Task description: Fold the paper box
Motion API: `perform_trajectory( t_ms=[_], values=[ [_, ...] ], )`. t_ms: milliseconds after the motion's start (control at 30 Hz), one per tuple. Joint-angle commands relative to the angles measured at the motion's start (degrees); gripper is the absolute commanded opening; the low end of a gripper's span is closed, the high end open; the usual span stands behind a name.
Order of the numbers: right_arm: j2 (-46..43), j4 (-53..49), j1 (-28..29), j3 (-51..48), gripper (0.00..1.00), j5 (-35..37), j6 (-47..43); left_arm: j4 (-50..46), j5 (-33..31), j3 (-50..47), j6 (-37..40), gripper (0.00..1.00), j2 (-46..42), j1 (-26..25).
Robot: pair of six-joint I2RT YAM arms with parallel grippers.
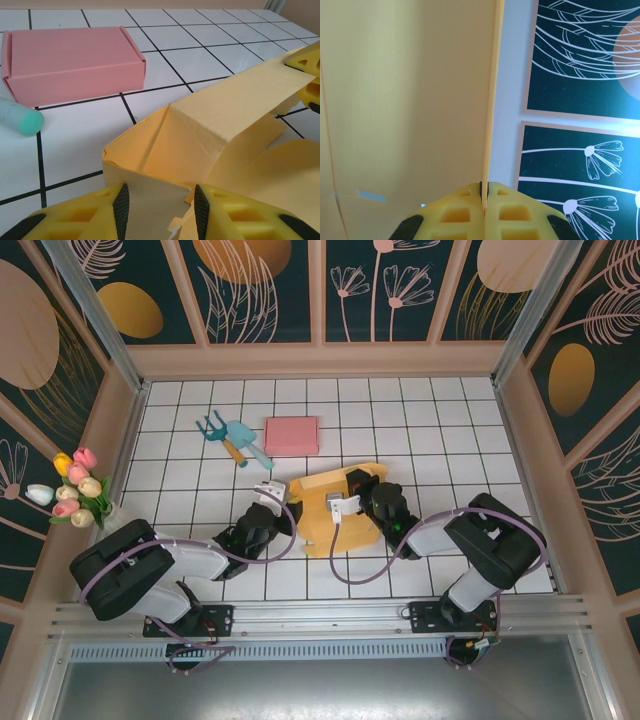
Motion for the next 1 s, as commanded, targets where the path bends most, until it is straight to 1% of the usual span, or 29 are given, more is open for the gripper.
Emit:
perform_trajectory(
  t_ms=[0,133,233,333,400,500,533,567,667,700,867,967],
  values=[
    [1.53,-3.76,-0.28,0.32,0.0,-1.54,1.12,3.36,1.97,-0.12,-1.25,0.41,-1.24,0.24],
    [2.3,-2.72,-0.48,0.17,0.0,-0.97,0.88,1.31,2.88,-1.38,-1.3,0.43,-5.65,0.23],
    [2.13,-2.7,-0.56,-0.18,0.0,-0.96,0.77,-2.84,0.4,-2.87,-1.68,0.44,-11.44,0.31],
    [1.65,-2.4,-0.64,-0.33,0.0,-0.82,0.3,-9.12,-4.4,-4.3,-3.99,0.43,-17.79,0.23],
    [1.3,-1.82,-0.64,-0.48,0.0,-0.76,-0.41,-12.28,-9.44,-6.18,-6.66,0.43,-21.73,0.26],
    [-0.1,-3.08,-0.65,-0.64,0.0,-1.4,-0.82,-12.17,-14.85,-10.07,-7.76,0.44,-25.65,0.56],
    [-0.61,-3.96,-0.64,-0.75,0.0,-1.82,-1.36,-12.05,-15.62,-10.84,-8.04,0.45,-26.1,1.03],
    [-1.15,-4.47,-0.64,-0.97,0.0,-2.26,-1.75,-12.26,-15.15,-11.23,-8.7,0.47,-25.95,2.22],
    [-1.93,-5.57,-0.55,-1.08,0.0,-2.43,-1.54,-12.14,-7.1,-10.61,-11.26,0.5,-22.6,7.54],
    [-1.99,-5.75,-0.55,-1.08,0.0,-2.43,-1.36,-10.86,-5.05,-10.56,-10.96,0.51,-21.2,8.24],
    [-1.63,-6.03,-0.65,-0.75,0.0,-2.42,-1.57,1.03,5.67,-11.17,-5.04,0.57,-15.74,8.45],
    [-1.31,-5.98,-0.89,-0.62,0.0,-2.76,-1.5,3.33,8.09,-10.13,-1.65,0.58,-12.89,8.41]
  ],
)
